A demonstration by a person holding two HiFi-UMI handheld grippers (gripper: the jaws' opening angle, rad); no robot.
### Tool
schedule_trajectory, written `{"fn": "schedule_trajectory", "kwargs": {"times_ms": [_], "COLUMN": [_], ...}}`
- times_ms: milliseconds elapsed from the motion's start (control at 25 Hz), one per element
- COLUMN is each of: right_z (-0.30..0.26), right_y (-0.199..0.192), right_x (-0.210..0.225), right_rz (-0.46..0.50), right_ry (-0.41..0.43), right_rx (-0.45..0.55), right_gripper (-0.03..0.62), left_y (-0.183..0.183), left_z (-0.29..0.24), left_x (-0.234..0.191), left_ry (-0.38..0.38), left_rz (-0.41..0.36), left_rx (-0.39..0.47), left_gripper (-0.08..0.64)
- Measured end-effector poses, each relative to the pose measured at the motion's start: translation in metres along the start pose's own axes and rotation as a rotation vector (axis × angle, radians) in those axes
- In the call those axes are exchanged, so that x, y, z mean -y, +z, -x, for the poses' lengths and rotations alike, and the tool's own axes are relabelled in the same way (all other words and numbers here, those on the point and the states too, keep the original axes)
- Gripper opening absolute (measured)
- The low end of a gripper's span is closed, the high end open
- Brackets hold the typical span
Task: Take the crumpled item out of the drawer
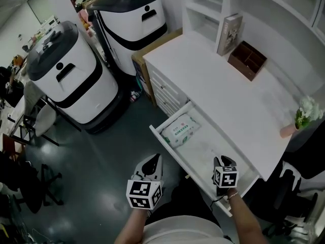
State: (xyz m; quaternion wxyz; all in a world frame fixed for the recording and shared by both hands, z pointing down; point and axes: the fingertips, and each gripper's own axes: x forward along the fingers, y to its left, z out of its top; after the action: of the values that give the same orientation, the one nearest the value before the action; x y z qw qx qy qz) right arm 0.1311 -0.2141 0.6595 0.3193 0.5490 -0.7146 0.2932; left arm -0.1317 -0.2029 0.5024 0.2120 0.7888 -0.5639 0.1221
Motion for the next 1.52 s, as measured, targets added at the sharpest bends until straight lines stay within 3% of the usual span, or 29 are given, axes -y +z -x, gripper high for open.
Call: {"fn": "schedule_trajectory", "kwargs": {"times_ms": [560, 1200, 1520], "right_z": [-0.042, -0.057, -0.056], "right_y": [-0.026, -0.031, -0.025], "right_x": [0.010, 0.013, 0.007], "right_rz": [0.026, 0.055, 0.172], "right_ry": [-0.031, -0.068, -0.105], "right_rx": [-0.164, -0.260, -0.252], "right_gripper": [0.127, 0.126, 0.089], "left_y": [-0.005, -0.014, -0.013], "left_z": [-0.027, -0.047, -0.050], "left_x": [-0.012, -0.010, -0.007], "left_ry": [0.014, 0.008, 0.002], "left_rz": [0.016, 0.036, 0.028], "left_rx": [-0.063, -0.098, -0.101], "left_gripper": [-0.006, -0.006, -0.006]}}
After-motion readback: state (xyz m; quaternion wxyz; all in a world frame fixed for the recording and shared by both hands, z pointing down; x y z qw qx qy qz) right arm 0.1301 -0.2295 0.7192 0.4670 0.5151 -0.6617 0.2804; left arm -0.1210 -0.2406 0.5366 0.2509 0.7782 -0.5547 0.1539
